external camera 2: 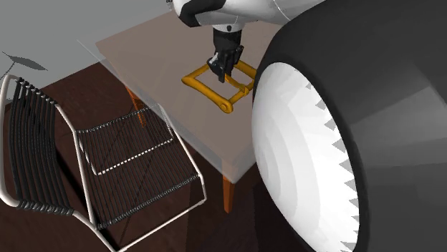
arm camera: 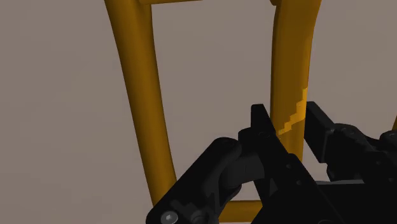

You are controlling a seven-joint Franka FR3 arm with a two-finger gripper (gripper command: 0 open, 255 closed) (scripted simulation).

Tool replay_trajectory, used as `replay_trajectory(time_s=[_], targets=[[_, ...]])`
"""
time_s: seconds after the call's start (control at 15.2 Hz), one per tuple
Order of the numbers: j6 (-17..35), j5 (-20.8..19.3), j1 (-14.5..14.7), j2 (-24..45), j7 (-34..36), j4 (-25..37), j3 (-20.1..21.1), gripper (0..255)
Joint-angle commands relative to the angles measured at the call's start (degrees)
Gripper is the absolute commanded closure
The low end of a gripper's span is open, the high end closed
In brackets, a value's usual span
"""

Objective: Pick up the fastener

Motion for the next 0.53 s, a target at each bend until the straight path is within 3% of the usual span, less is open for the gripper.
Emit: replay_trajectory(time_s=[0.0,0.46], targets=[[-1.46,-0.26,-0.01,-0.50,0.16,1.01,-0.07,255],[-5.19,-0.80,0.05,-1.49,0.64,3.85,-0.13,255]])
